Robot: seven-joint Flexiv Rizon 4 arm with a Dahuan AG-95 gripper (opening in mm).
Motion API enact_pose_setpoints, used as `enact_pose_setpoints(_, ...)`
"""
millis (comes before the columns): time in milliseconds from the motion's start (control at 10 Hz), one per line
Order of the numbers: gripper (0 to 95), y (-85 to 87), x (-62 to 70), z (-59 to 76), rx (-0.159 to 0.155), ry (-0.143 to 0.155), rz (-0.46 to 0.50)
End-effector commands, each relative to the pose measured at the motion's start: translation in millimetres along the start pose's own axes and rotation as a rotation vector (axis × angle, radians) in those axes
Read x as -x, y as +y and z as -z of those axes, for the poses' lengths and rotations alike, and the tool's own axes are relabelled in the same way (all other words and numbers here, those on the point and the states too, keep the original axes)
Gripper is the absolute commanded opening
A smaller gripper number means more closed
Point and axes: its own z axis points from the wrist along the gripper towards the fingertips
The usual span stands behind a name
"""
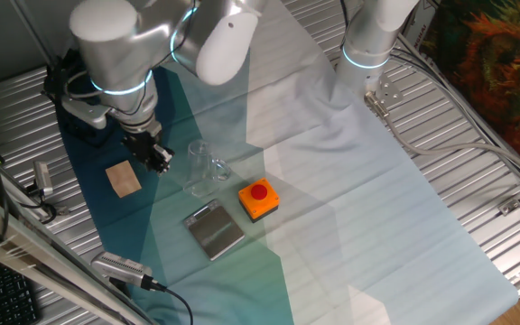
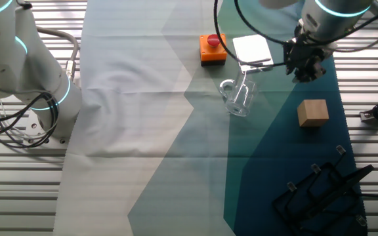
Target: Take the cup off the cup rack
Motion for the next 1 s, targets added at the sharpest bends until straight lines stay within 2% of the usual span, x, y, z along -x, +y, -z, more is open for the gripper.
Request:
enact_pose_setpoints(100, 19.0, 9.8, -7.6, -2.3, -0.012, 0.008, -0.033)
enact_pose_setpoints(400, 19.0, 18.9, -26.7, -4.7, -0.018, 0.009, -0.050)
enact_pose_setpoints(600, 19.0, 19.3, -38.3, -8.1, -0.019, 0.010, 0.005)
enact_pose_setpoints(700, 19.0, 19.0, -38.7, -8.8, -0.019, 0.040, -0.039)
enact_pose_setpoints(900, 19.0, 18.9, -38.6, -8.9, -0.011, 0.034, -0.071)
enact_pose_setpoints(1000, 19.0, 19.0, -38.6, -8.9, -0.006, 0.041, -0.098)
